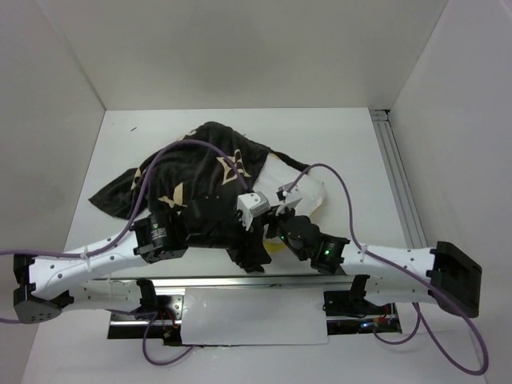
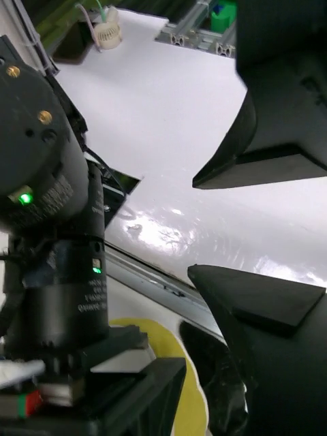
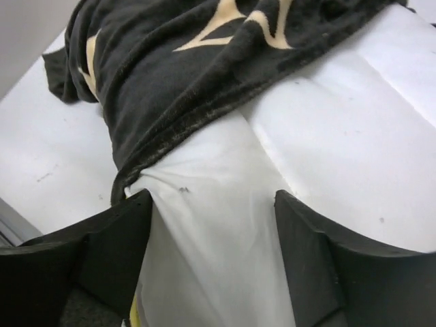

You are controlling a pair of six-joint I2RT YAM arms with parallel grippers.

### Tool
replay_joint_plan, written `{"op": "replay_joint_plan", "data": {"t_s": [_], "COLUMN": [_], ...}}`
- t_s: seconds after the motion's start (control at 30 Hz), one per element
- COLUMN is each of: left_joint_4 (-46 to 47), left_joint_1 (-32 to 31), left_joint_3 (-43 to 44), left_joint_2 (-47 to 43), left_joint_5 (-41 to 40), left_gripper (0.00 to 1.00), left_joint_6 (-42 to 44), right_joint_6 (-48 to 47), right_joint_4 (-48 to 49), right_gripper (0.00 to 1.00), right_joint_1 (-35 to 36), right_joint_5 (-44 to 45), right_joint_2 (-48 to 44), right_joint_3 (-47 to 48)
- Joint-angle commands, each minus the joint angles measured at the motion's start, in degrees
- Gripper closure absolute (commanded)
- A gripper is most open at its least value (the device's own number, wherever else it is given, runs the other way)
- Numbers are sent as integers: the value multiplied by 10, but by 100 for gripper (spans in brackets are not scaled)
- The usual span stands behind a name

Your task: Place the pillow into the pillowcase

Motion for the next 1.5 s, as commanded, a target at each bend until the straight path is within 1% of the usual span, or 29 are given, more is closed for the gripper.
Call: {"op": "replay_joint_plan", "data": {"t_s": [0.0, 0.03, 0.07, 0.1, 0.13, 0.17, 0.2, 0.23, 0.3, 0.33, 0.37, 0.4, 0.53, 0.57, 0.6, 0.63, 0.67, 0.77, 0.83, 0.9, 0.93, 1.03, 1.07, 1.1, 1.17, 1.23, 1.27, 1.37, 1.47], "left_joint_4": [26, 26, 26, 26, 18, -2, -16, -28, -46, -46, -46, -52, -77, -90, -106, -140, -154, -181, -197, -204, -209, -214, -214, -214, -214, -214, -214, -214, -200], "left_joint_1": [-1, -1, -1, -1, -1, -1, 6, 26, 54, 85, 101, 116, 188, 214, 225, 232, 239, 252, 258, 265, 270, 276, 276, 281, 281, 281, 286, 294, 306], "left_joint_3": [28, 34, 34, 40, 50, 59, 69, 80, 108, 120, 131, 142, 227, 286, 321, 360, 431, 534, 577, 625, 639, 675, 681, 689, 689, 684, 684, 659, 647], "left_joint_2": [5, 5, 5, 5, 5, 5, 26, 37, 61, 85, 99, 116, 238, 306, 344, 380, 446, 524, 588, 621, 649, 685, 703, 710, 716, 723, 723, 708, 701], "left_joint_5": [31, 23, 3, -16, -37, -94, -118, -134, -150, -150, -150, -171, -201, -226, -226, -226, -226, -253, -265, -286, -317, -367, -367, -367, -374, -410, -418, -395, -371], "left_gripper": [38, 36, 34, 31, 21, 14, 9, 9, 8, 8, 5, 5, 5, 6, 8, 12, 12, 12, 12, 10, 10, 9, 9, 9, 18, 25, 33, 43, 68], "left_joint_6": [23, 24, 24, 24, 24, 17, 11, 11, 2, 2, 2, 2, 48, 57, 71, 89, 116, 162, 190, 204, 204, 219, 225, 225, 225, 230, 230, 235, 235], "right_joint_6": [49, 55, 62, 62, 68, 74, 74, 74, 74, 68, 68, 59, 51, 51, 51, 51, 51, 35, 24, 24, 19, -9, -10, -10, 3, 9, 9, -6, -48], "right_joint_4": [-101, -131, -144, -156, -180, -194, -209, -222, -256, -267, -267, -273, -292, -307, -315, -321, -329, -329, -324, -306, -292, -213, -197, -173, -154, -135, -135, -119, -102], "right_gripper": [21, 19, 14, 14, 11, 7, 6, 4, 4, 2, 2, 2, 2, 2, 2, 2, 2, 2, 2, 2, 2, 2, 2, 4, 5, 6, 6, 7, 7], "right_joint_1": [-15, -22, -33, -39, -47, -65, -77, -88, -123, -145, -145, -171, -243, -274, -291, -308, -325, -396, -449, -481, -507, -549, -556, -556, -564, -564, -557, -538, -516], "right_joint_5": [-1, -1, -1, -1, 5, 5, -1, -12, -33, -51, -51, -60, -93, -93, -93, -107, -112, -144, -174, -233, -290, -375, -409, -416, -422, -422, -422, -422, -428], "right_joint_2": [-77, -105, -119, -132, -154, -162, -167, -174, -174, -174, -174, -168, -128, -122, -116, -116, -116, -116, -116, -109, -109, -79, -69, -43, -14, 29, 43, 94, 130], "right_joint_3": [9, 9, 9, 9, 9, 9, 18, 23, 35, 42, 43, 49, 80, 94, 100, 107, 107, 121, 121, 121, 108, 83, 77, 77, 83, 103, 109, 138, 158]}}
